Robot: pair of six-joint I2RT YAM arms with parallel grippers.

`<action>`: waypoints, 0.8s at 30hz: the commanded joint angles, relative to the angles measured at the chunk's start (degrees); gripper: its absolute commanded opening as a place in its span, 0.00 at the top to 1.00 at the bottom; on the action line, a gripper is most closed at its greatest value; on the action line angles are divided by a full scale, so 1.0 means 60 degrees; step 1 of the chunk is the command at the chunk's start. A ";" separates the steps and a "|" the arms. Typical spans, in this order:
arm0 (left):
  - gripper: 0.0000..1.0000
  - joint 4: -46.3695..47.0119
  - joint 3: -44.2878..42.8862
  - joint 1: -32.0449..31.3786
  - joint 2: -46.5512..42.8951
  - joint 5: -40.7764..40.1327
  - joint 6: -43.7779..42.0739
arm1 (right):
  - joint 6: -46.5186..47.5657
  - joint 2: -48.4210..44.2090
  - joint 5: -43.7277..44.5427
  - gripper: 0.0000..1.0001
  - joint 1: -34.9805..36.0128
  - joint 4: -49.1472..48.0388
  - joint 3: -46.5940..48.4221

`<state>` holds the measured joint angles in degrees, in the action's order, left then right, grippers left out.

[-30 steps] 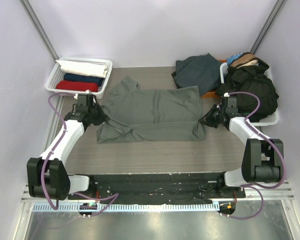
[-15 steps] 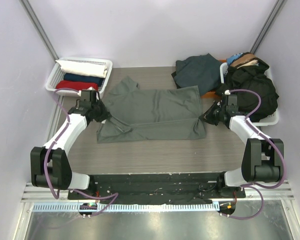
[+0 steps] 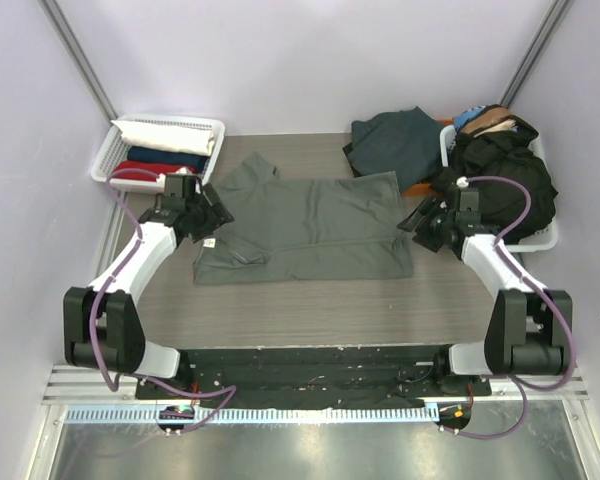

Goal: Roll the t-shirts
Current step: Fold the T-shirt at the center of the board.

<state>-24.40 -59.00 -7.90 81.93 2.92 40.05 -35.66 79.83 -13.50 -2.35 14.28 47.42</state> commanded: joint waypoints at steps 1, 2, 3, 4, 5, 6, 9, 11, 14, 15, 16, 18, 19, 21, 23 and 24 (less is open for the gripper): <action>0.31 0.0289 -0.0216 -0.0162 -0.1261 -0.0398 -0.0069 | -0.0048 -0.1816 0.0886 0.41 0.0055 0.0065 -0.0138; 0.32 0.0259 0.0017 -0.0192 -0.1741 -0.0398 -0.0069 | -0.0062 -0.2053 0.0916 0.44 0.0069 0.0109 -0.0270; 0.35 0.0230 0.0208 -0.0206 -0.1949 -0.0398 0.0090 | -0.0150 -0.2258 0.0945 0.47 0.0084 0.0168 -0.0416; 0.36 0.0244 0.0456 -0.0221 -0.2241 -0.0384 0.0194 | -0.0223 -0.2420 0.0931 0.47 0.0113 0.0255 -0.0751; 0.37 0.0244 0.1010 -0.0236 -0.2505 -0.0398 0.0369 | -0.0325 -0.2828 0.0931 0.47 0.0142 0.0271 -0.0958; 0.37 0.0287 0.1392 -0.0236 -0.3131 -0.0398 0.0660 | -0.0631 -0.3020 0.0946 0.48 0.0172 0.0256 -0.1192; 0.38 0.0770 0.2974 -0.0251 -0.4493 -0.0674 0.1145 | -0.1232 -0.4132 0.1267 0.55 0.0391 -0.0050 -0.2696; 0.38 0.1049 0.3663 -0.0236 -0.5097 -0.0778 0.1541 | -0.1716 -0.4689 0.1589 0.53 0.0914 -0.0286 -0.3184; 0.40 0.1006 0.4602 -0.0251 -0.5933 -0.0910 0.1893 | -0.2112 -0.4809 0.2203 0.53 0.1343 -0.0154 -0.3698; 0.40 0.0991 0.4981 -0.0251 -0.6095 -0.1056 0.1966 | -0.2215 -0.4809 0.2539 0.53 0.1532 -0.0169 -0.3946; 0.40 0.1006 0.5130 -0.0251 -0.6474 -0.1174 0.2098 | -0.2462 -0.4795 0.2586 0.52 0.1549 -0.0314 -0.4079; 0.39 0.0977 0.5510 -0.0251 -0.6827 -0.1509 0.2186 | -0.2727 -0.4751 0.2528 0.51 0.1593 -0.0592 -0.4516; 0.40 0.0991 0.5614 -0.0265 -0.7061 -0.1599 0.2245 | -0.2859 -0.4722 0.2557 0.51 0.1593 -0.0825 -0.4621; 0.40 0.0976 0.5732 -0.0251 -0.7224 -0.1760 0.2348 | -0.3284 -0.4678 0.2862 0.51 0.1593 -0.1032 -0.4913; 0.40 0.0947 0.5762 -0.0251 -0.7195 -0.1936 0.2406 | -0.3679 -0.4605 0.3345 0.50 0.1593 -0.1223 -0.5031; 0.40 0.0947 0.5762 -0.0236 -0.7137 -0.1980 0.2407 | -0.3797 -0.4604 0.3479 0.50 0.1578 -0.1397 -0.5163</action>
<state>-21.45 -24.38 -9.28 39.24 -5.28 52.82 -52.86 52.12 0.99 6.98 11.86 17.78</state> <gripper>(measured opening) 0.602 0.496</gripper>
